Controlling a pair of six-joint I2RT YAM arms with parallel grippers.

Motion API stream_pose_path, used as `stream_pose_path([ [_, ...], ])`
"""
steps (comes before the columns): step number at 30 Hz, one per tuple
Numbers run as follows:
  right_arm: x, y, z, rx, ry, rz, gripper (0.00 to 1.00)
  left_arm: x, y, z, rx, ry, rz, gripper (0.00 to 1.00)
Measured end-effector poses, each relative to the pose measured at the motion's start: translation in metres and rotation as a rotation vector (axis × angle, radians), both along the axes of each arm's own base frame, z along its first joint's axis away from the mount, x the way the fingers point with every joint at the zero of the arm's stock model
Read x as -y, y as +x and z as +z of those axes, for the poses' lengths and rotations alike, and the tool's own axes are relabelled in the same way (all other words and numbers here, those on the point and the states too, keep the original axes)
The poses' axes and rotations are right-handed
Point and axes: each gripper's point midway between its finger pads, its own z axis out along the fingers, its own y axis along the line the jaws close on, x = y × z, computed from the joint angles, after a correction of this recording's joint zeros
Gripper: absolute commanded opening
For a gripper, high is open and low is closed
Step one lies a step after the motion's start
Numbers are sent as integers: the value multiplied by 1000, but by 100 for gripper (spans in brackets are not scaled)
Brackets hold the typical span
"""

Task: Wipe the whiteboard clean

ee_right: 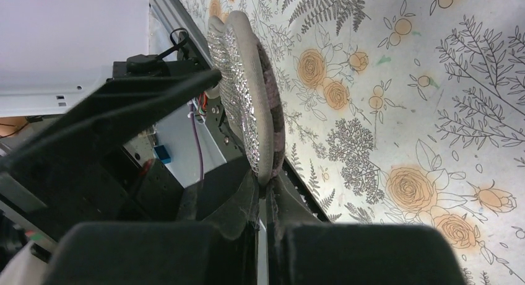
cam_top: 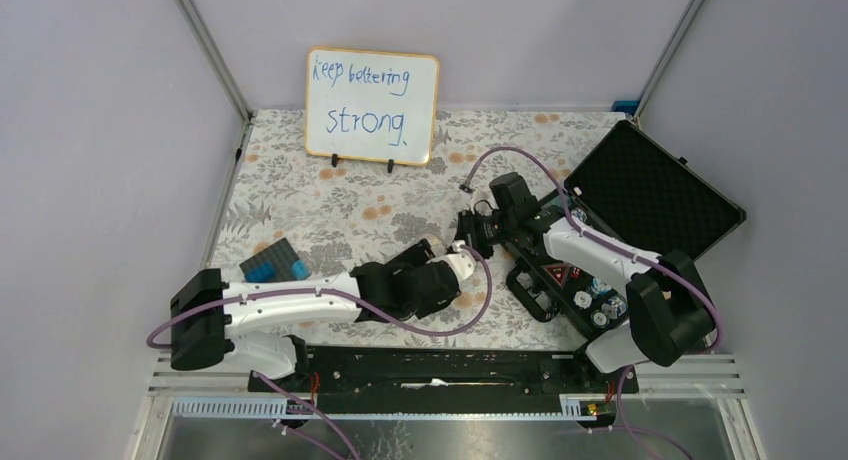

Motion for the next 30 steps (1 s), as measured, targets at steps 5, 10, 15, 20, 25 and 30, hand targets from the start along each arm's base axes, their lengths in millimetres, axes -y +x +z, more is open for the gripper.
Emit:
stream_pose_path([
  [5,3,-7,4,-7,18,-9,0,-8,11,9,67,8,47,68],
  [10,3,-8,8,-8,33,-19,0,-7,11,8,69,15,47,60],
  [15,3,-8,9,-5,37,-21,0,-6,12,1,63,37,46,40],
  [20,2,-6,13,17,50,-23,6,-2,13,4,70,37,47,2],
  [25,6,1,10,45,3,-52,58,-1,16,6,81,29,55,0],
  [30,16,30,15,142,-97,-177,99,-13,37,26,104,-66,145,0],
])
